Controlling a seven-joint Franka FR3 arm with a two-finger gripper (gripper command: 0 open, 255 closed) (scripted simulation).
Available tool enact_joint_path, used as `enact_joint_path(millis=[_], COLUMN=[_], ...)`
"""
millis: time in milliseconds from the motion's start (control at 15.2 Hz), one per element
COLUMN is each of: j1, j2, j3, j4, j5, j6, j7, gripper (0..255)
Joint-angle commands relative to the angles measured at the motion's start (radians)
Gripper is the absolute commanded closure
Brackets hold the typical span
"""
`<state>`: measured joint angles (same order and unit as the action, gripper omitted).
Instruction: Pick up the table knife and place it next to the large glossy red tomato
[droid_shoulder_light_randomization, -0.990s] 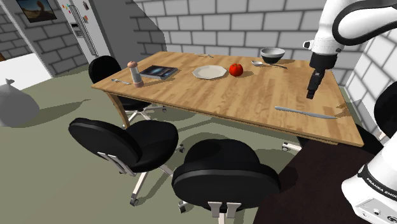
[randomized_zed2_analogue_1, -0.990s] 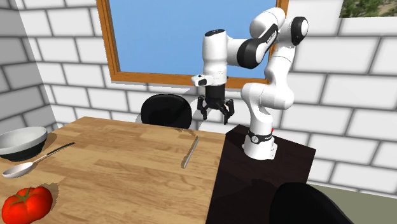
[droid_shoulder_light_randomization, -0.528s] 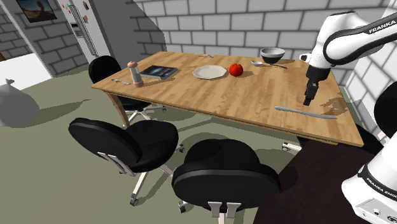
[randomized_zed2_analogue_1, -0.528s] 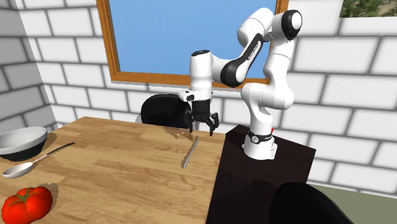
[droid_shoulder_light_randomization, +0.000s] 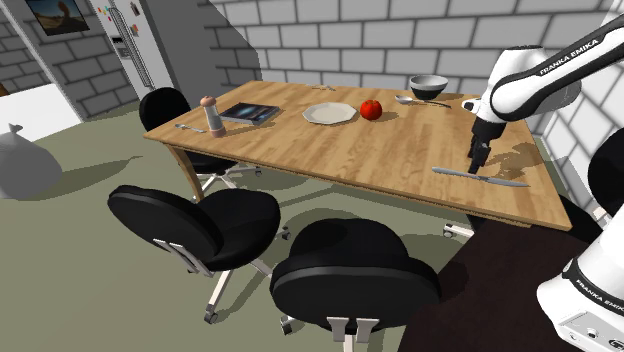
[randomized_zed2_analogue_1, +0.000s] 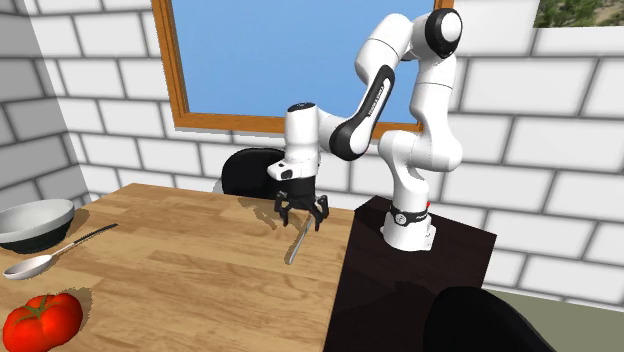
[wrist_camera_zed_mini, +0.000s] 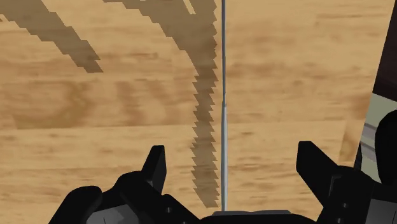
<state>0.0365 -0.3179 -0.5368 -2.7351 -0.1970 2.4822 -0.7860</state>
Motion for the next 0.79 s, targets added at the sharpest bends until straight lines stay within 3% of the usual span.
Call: enact_joint_path(millis=[0, 132, 660, 726], j1=[0.009, 0.024, 0.023, 0.023], j2=[0.032, 0.074, 0.074, 0.074], j3=[-0.011, -0.024, -0.024, -0.024], j4=[-0.008, -0.016, -0.016, -0.016], j5=[0.012, 0.033, 0.033, 0.033], j6=[0.04, 0.088, 0.088, 0.088], j7=[-0.012, -0.028, -0.028, -0.028], gripper=[0, 0, 0, 255])
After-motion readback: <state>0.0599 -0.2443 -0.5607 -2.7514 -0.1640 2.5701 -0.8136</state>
